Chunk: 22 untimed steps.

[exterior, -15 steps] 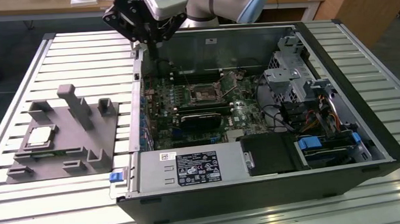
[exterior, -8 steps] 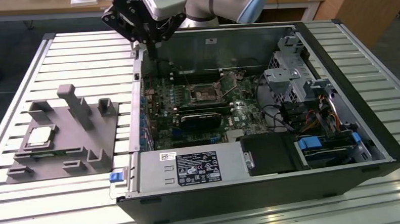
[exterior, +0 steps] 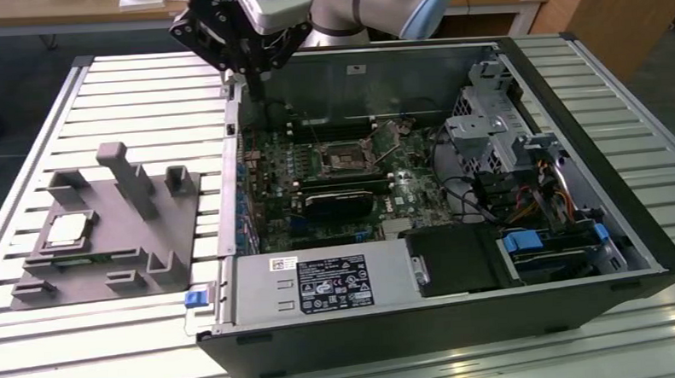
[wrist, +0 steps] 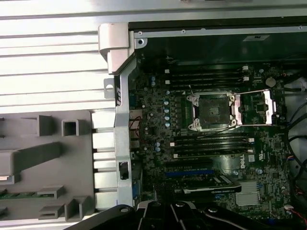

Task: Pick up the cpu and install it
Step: 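Reach for the cpu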

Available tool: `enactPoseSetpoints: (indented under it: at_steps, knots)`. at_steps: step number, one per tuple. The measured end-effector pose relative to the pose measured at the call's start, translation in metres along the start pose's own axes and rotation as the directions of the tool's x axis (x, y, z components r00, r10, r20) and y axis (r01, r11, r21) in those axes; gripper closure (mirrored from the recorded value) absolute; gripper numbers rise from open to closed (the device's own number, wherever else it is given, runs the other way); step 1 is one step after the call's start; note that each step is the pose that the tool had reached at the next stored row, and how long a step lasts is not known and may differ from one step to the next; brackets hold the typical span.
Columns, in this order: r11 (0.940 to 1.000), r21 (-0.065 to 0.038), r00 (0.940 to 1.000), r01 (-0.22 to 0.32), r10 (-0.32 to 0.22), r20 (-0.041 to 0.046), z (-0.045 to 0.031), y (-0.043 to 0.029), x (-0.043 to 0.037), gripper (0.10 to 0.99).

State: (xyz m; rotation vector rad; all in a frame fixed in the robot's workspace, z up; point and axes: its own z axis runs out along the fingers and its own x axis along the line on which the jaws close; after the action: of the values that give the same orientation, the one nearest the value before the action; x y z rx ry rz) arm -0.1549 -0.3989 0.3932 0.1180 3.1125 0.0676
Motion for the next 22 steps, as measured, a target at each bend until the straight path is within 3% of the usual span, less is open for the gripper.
enactPoseSetpoints:
  at_steps: [22]
  knots:
    - [1.0, 0.0, 1.0, 0.0, 0.0, 0.0, -0.0001, -0.0004, 0.0048, 0.98]
